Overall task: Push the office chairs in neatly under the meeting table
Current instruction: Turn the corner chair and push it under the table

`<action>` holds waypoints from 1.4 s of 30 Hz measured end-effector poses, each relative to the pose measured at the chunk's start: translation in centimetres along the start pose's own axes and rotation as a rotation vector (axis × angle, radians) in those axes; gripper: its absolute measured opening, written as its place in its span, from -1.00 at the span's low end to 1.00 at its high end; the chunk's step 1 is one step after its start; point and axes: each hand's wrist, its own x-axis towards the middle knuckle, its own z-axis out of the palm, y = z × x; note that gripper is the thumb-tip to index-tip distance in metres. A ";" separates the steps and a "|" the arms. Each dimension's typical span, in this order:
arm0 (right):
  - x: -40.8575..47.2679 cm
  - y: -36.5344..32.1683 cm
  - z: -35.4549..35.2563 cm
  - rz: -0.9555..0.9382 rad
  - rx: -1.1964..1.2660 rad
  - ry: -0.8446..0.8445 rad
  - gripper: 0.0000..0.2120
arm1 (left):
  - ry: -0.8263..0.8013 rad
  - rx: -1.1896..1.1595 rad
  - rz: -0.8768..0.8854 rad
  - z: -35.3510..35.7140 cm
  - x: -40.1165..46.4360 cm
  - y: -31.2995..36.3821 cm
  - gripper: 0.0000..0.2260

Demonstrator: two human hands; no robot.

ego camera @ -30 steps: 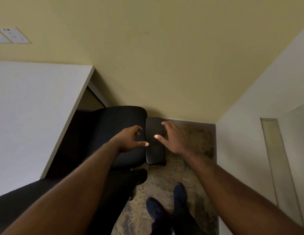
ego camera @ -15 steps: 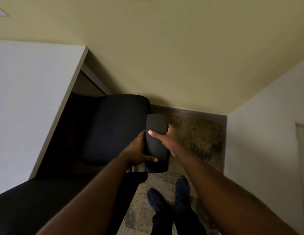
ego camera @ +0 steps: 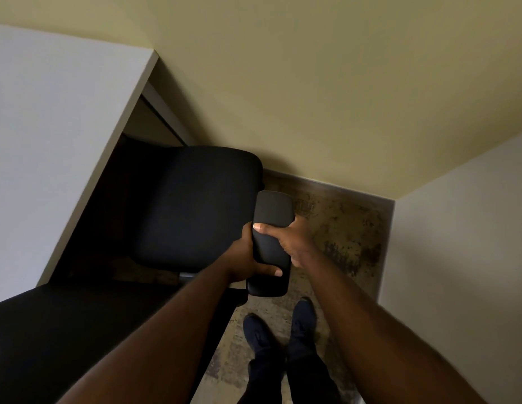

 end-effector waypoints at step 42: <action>-5.0 -2.7 -1.1 -0.848 -0.932 0.004 -0.16 | 0.144 0.253 0.008 -5.4 -4.1 3.8 -0.03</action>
